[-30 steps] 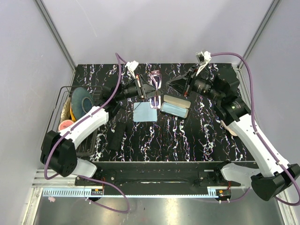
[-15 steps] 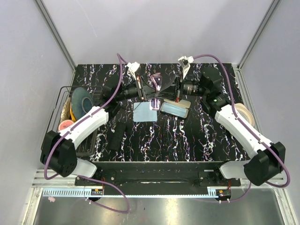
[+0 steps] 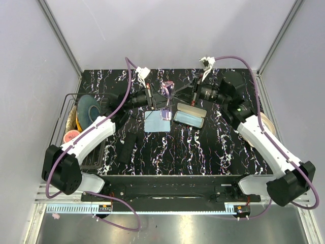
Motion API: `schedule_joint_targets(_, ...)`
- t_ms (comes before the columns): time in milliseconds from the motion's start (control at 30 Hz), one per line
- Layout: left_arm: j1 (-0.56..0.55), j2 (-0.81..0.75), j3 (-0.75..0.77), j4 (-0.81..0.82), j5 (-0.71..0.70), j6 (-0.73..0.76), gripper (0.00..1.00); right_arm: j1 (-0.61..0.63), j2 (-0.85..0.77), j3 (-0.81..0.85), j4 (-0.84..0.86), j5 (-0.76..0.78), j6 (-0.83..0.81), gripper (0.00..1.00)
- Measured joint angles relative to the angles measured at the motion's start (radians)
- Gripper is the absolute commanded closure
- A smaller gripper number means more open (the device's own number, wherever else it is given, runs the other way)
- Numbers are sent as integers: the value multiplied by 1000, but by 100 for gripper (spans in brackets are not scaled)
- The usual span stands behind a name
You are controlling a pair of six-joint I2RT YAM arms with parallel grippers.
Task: Organize the sunglasses
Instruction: Fold the right temple of the sunglasses with the sunglasses, then fold the left temple of the sunglasses with the sunglasses.
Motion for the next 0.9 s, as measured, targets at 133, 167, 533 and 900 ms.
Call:
schedule_joint_targets(133,1,0,0,0,3,0,82,0,-63,26,-62,160,-24,93)
schedule_joint_targets(167,1,0,0,0,3,0,82,0,-69,38,-71,193,-31,94)
schedule_joint_targets(533,1,-14,-16,0,28,4,82,0,-3,128,-48,259,-42,92)
schedule_joint_targets(900,1,-5,-16,21,39,-29,83,5,16,90,182,-84,6,90)
